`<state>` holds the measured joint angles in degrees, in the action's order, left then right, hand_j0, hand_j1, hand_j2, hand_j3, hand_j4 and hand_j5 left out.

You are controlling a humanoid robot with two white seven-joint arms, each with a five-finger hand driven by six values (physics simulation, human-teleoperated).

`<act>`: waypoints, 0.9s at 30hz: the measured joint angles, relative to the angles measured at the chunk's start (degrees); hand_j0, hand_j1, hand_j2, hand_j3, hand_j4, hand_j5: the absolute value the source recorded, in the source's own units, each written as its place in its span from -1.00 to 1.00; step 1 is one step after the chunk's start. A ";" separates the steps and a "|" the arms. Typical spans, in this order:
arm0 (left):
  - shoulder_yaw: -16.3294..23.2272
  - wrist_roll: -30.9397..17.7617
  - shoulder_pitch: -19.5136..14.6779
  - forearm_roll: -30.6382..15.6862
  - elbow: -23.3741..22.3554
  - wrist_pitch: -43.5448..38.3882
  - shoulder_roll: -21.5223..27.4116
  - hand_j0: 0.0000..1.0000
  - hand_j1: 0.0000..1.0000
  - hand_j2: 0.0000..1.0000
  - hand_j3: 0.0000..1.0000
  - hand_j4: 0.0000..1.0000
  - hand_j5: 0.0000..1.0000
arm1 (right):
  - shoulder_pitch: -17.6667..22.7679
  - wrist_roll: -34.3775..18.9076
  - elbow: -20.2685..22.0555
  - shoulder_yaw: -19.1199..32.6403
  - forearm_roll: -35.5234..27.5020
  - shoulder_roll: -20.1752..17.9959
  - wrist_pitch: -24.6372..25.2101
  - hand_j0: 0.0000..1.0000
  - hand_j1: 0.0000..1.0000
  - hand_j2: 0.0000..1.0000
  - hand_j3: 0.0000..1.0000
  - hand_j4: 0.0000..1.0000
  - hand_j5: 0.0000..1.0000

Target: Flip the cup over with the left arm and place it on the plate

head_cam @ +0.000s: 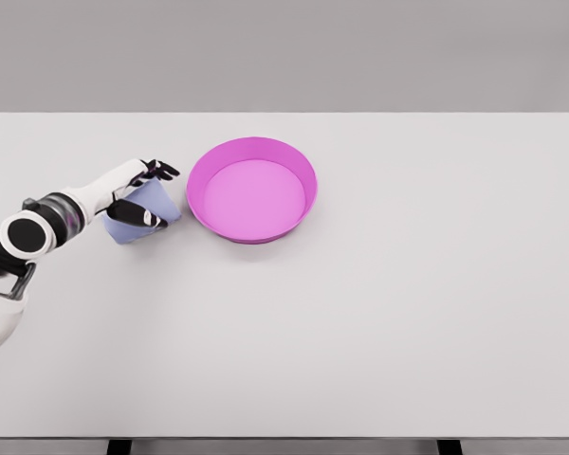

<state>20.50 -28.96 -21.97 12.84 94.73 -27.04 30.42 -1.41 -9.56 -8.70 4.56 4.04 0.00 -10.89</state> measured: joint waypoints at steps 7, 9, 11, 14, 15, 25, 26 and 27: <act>-2.73 -0.71 0.09 -0.86 0.28 3.69 -0.01 0.46 0.46 0.46 0.46 0.46 0.46 | 0.00 0.00 0.00 0.00 0.00 0.00 0.00 1.00 1.00 1.00 1.00 1.00 1.00; -3.96 -1.34 0.18 -1.32 0.31 5.26 -0.01 0.47 0.47 0.47 0.47 0.47 0.47 | 0.00 0.00 0.00 0.00 0.00 0.00 0.00 1.00 1.00 1.00 1.00 1.00 1.00; -5.40 -2.51 0.26 -2.97 0.30 8.19 -0.03 0.47 0.47 0.47 0.47 0.47 0.47 | -0.09 0.00 0.00 0.00 0.00 0.00 0.00 1.00 1.00 1.00 1.00 1.00 1.00; -7.02 -4.19 0.62 -7.17 0.15 14.59 -0.14 0.51 0.51 0.51 0.51 0.51 0.51 | 0.00 0.00 0.00 0.00 0.00 0.00 0.00 1.00 1.00 1.00 1.00 1.00 1.00; -7.47 -4.72 0.62 -8.87 0.13 16.54 -0.23 0.51 0.51 0.51 0.51 0.51 0.51 | 0.00 0.00 0.00 0.00 0.01 0.00 0.00 1.00 1.00 1.00 1.00 1.00 1.00; -7.80 -6.02 0.44 -17.95 -0.40 28.27 -6.40 0.49 0.49 0.49 0.49 0.49 0.49 | 0.00 0.00 0.00 0.00 0.00 0.00 0.00 1.00 1.00 1.00 1.00 1.00 1.00; -7.76 -6.04 0.44 -18.06 -0.53 28.69 -7.01 0.49 0.49 0.49 0.49 0.49 0.49 | 0.00 0.00 0.00 0.00 -0.01 0.00 0.00 1.00 1.00 1.00 1.00 1.00 1.00; -7.73 -6.05 0.44 -18.12 -0.65 28.99 -7.51 0.49 0.49 0.49 0.49 0.49 0.49 | 0.00 0.00 0.00 -0.01 -0.01 0.00 0.00 1.00 1.00 1.00 1.00 1.00 1.00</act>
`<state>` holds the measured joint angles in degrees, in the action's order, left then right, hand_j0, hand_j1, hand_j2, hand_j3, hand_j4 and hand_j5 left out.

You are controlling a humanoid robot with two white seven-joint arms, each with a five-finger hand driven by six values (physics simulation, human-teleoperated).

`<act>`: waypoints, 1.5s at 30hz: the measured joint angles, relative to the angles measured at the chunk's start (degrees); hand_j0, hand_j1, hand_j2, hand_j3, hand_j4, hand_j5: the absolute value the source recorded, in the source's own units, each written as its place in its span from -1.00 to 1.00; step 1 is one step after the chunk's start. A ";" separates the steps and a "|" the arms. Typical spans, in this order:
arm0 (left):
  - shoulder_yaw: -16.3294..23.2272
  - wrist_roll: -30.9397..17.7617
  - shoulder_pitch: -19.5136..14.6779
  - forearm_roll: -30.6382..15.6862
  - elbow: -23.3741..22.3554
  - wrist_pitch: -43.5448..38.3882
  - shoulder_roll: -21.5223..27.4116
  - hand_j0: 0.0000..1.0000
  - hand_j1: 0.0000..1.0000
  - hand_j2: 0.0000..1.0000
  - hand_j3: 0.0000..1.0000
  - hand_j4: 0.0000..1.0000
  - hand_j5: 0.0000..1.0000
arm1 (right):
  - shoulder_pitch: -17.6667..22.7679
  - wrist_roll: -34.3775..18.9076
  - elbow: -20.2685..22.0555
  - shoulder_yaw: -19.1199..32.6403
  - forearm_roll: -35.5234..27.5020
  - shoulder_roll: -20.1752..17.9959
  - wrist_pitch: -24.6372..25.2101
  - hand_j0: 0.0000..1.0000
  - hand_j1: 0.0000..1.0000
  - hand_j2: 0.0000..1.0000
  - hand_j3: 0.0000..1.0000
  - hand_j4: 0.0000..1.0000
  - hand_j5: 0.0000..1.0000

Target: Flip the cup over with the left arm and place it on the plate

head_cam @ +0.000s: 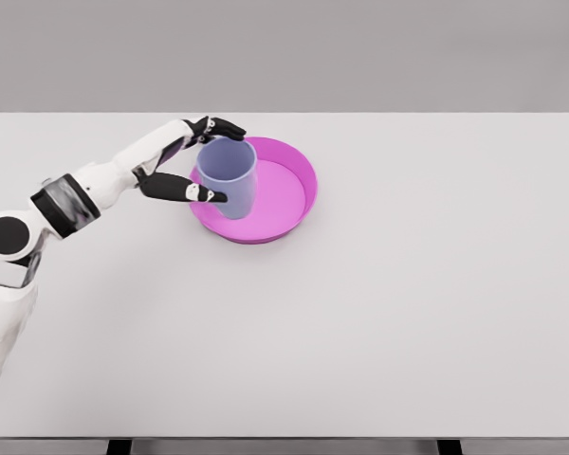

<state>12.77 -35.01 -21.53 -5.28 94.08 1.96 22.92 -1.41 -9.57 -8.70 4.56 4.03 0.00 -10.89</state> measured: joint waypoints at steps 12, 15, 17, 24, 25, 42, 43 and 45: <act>-0.27 -0.01 -0.18 0.63 -1.42 0.75 -2.84 0.47 0.47 0.47 0.47 0.47 0.47 | 0.00 0.00 0.00 0.00 0.00 0.00 0.00 1.00 1.00 1.00 1.00 1.00 1.00; -0.54 -0.01 -0.26 1.62 -2.25 0.76 -3.27 0.47 0.47 0.47 0.47 0.47 0.47 | -0.09 0.00 0.00 0.01 0.00 0.00 0.00 1.00 1.00 1.00 1.00 1.00 1.00; -0.66 -0.01 -0.26 1.96 -2.94 0.77 -3.36 0.48 0.48 0.48 0.48 0.48 0.48 | 0.00 0.00 0.00 0.01 0.01 0.00 0.00 1.00 1.00 1.00 1.00 1.00 1.00; -0.75 -0.01 -0.62 2.31 -5.15 0.77 -3.60 0.48 0.48 0.48 0.48 0.48 0.48 | 0.00 0.00 0.00 0.01 0.00 0.00 0.00 1.00 1.00 1.00 1.00 1.00 1.00; -0.76 -0.01 -0.70 2.32 -5.61 0.77 -3.66 0.51 0.51 0.51 0.51 0.51 0.51 | -0.09 0.00 0.00 0.01 0.01 0.00 0.00 1.00 1.00 1.00 1.00 1.00 1.00; -0.13 -0.01 -2.81 2.52 -10.72 0.78 -4.58 0.51 0.51 0.51 0.51 0.51 0.51 | -0.09 0.00 0.00 0.00 0.01 0.00 0.00 1.00 1.00 1.00 1.00 1.00 1.00; -0.12 -0.01 -2.90 3.11 -10.95 0.77 -4.75 0.51 0.51 0.51 0.51 0.51 0.51 | -0.09 0.00 0.00 0.01 0.01 0.00 0.00 1.00 1.00 1.00 1.00 1.00 1.00; -0.11 -0.01 -2.81 4.19 -11.35 0.77 -5.28 0.51 0.51 0.51 0.51 0.51 0.51 | -0.09 0.00 0.00 0.01 0.00 0.00 0.00 1.00 1.00 1.00 1.00 1.00 1.00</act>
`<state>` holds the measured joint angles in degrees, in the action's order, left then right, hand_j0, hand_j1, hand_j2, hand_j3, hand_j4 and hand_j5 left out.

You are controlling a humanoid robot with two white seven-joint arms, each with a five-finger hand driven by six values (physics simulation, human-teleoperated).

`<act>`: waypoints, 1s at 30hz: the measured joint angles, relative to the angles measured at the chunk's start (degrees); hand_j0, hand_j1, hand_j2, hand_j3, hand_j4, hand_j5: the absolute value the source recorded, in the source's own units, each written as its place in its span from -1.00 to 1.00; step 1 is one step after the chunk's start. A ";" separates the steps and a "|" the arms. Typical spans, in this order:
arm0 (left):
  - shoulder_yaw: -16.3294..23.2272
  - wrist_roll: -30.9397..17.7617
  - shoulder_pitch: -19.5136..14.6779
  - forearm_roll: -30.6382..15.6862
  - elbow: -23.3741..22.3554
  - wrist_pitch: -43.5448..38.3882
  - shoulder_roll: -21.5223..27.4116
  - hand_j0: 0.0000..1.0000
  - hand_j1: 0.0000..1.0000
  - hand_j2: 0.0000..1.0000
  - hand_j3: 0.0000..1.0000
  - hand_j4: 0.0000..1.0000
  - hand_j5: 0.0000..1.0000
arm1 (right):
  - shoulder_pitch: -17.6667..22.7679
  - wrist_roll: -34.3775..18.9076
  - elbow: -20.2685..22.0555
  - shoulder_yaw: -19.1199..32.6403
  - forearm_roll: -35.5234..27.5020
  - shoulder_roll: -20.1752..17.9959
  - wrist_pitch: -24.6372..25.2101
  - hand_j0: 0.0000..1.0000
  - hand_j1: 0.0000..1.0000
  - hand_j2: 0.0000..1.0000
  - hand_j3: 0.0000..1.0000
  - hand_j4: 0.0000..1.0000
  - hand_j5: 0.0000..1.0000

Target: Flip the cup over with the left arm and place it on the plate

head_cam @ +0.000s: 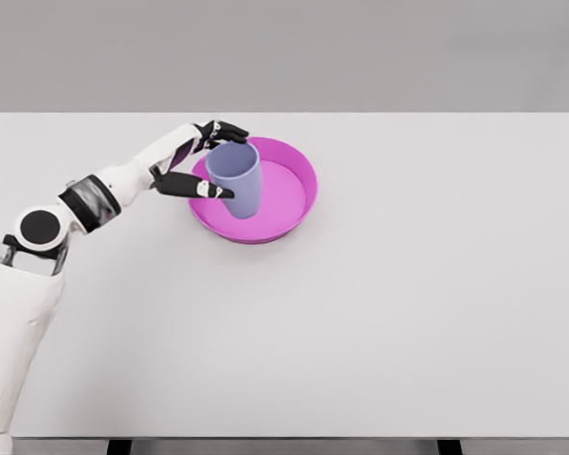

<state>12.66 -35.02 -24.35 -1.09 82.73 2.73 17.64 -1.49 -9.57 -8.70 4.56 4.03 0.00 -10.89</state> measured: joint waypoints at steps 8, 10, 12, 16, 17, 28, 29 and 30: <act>-0.01 0.00 -0.09 2.29 -1.06 0.00 -0.68 0.60 0.60 0.60 0.60 0.60 0.60 | 0.00 0.00 0.00 -0.01 0.00 0.00 0.00 1.00 1.00 1.00 1.00 1.00 1.00; -0.01 0.00 0.00 2.47 -1.14 0.00 -0.70 0.79 0.79 0.79 0.79 0.79 0.79 | 0.00 0.00 0.00 -0.02 0.00 0.00 0.00 1.00 1.00 1.00 1.00 1.00 1.00; -0.02 0.00 0.00 2.56 -1.25 -0.01 -0.70 0.83 0.83 0.83 0.83 0.83 0.83 | 0.09 0.00 0.00 -0.02 0.00 0.00 0.00 1.00 1.00 1.00 1.00 1.00 1.00; -0.12 0.00 0.00 2.62 -1.41 -0.01 -0.69 1.00 1.00 1.00 1.00 1.00 1.00 | 0.09 0.01 0.00 -0.01 0.00 0.00 0.00 1.00 1.00 1.00 1.00 1.00 1.00; -0.16 0.00 0.00 2.63 -1.46 -0.01 -0.69 1.00 1.00 1.00 1.00 1.00 1.00 | 0.09 0.00 0.00 0.00 0.00 0.00 0.00 1.00 1.00 1.00 1.00 1.00 1.00; -0.51 0.00 0.44 2.55 -2.28 0.00 -0.11 1.00 1.00 1.00 1.00 1.00 1.00 | 0.09 0.00 0.00 0.00 0.00 0.00 0.00 1.00 1.00 1.00 1.00 1.00 1.00; -0.54 0.00 0.44 2.55 -2.28 0.02 0.02 1.00 1.00 1.00 1.00 1.00 1.00 | 0.09 0.00 0.00 0.00 0.00 0.00 0.00 1.00 1.00 1.00 1.00 1.00 1.00; -0.58 0.00 0.62 2.54 -2.27 0.04 0.12 1.00 1.00 1.00 1.00 1.00 1.00 | 0.09 0.00 0.00 0.00 0.00 0.00 0.00 1.00 1.00 1.00 1.00 1.00 1.00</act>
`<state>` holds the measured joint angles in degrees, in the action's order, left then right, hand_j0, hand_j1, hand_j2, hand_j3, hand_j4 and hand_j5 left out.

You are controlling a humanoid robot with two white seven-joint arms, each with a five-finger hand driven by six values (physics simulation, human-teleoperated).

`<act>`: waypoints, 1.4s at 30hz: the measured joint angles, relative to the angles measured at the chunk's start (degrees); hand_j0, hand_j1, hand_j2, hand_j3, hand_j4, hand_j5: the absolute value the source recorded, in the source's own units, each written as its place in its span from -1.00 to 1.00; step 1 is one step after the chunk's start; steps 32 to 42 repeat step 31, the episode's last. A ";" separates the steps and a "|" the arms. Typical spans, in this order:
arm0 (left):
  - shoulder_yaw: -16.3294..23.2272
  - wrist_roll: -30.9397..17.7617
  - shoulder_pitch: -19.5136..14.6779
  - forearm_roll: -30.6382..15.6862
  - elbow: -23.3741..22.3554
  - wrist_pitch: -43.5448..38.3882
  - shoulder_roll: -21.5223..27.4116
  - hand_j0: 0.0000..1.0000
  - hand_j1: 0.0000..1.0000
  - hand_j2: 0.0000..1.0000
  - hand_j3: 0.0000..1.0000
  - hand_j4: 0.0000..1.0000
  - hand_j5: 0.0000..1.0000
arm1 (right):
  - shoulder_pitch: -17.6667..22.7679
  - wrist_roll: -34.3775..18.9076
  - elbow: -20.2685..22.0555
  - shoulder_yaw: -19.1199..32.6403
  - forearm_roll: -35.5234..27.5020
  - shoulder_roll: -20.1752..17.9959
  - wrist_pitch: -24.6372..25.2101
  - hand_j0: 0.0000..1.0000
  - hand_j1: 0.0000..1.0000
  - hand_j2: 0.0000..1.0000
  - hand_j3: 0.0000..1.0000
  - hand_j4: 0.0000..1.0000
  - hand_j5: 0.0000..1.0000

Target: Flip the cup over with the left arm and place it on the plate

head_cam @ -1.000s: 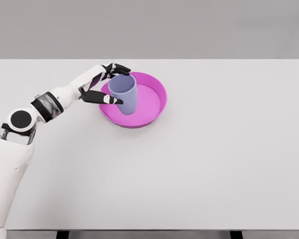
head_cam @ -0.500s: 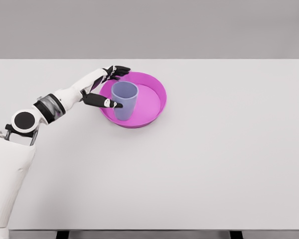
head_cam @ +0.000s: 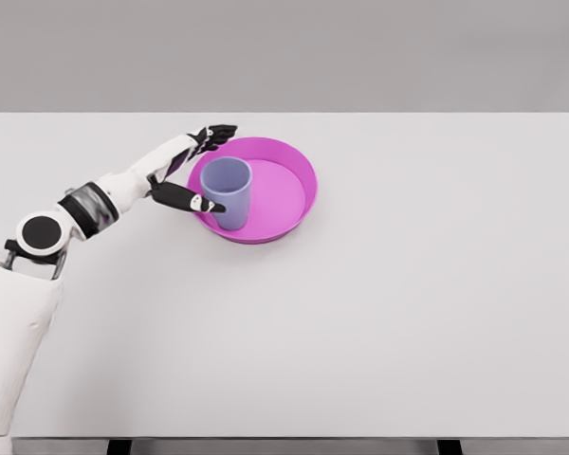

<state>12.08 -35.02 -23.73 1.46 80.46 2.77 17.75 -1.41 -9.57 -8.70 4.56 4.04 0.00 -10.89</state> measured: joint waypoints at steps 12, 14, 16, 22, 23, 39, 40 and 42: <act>-0.90 0.00 1.49 -0.14 0.31 0.05 0.51 1.00 1.00 1.00 1.00 1.00 1.00 | 0.00 0.01 0.00 0.00 0.00 0.00 0.00 1.00 1.00 1.00 1.00 1.00 1.00; -1.54 0.00 1.93 -0.19 0.41 0.09 0.63 1.00 1.00 1.00 1.00 1.00 1.00 | 0.00 0.00 0.00 -0.01 0.00 0.00 0.00 1.00 1.00 1.00 1.00 1.00 1.00; -2.36 0.00 2.20 -0.33 0.48 0.11 1.13 1.00 1.00 1.00 1.00 1.00 1.00 | -0.09 0.00 0.00 0.00 0.00 0.00 0.00 1.00 1.00 1.00 1.00 1.00 1.00; -5.39 0.00 5.18 -0.62 0.68 1.63 5.05 1.00 1.00 1.00 1.00 1.00 1.00 | -0.09 0.00 0.00 0.00 -0.01 0.00 0.00 1.00 1.00 1.00 1.00 1.00 1.00; -5.96 0.00 6.41 -0.63 0.68 2.42 6.11 1.00 1.00 1.00 1.00 1.00 1.00 | -0.09 0.00 0.00 0.00 0.00 0.00 0.00 1.00 1.00 1.00 1.00 1.00 1.00; -16.93 0.00 18.81 -1.37 0.83 24.92 10.95 1.00 1.00 1.00 1.00 1.00 1.00 | 0.00 0.00 0.00 0.00 0.00 0.00 0.00 1.00 1.00 1.00 1.00 1.00 1.00; -16.93 0.00 18.81 -1.37 0.83 24.92 10.95 1.00 1.00 1.00 1.00 1.00 1.00 | 0.00 0.00 0.00 0.00 0.00 0.00 0.00 1.00 1.00 1.00 1.00 1.00 1.00; -16.93 0.00 18.81 -1.37 0.83 24.92 10.95 1.00 1.00 1.00 1.00 1.00 1.00 | 0.00 0.00 0.00 0.00 0.00 0.00 0.00 1.00 1.00 1.00 1.00 1.00 1.00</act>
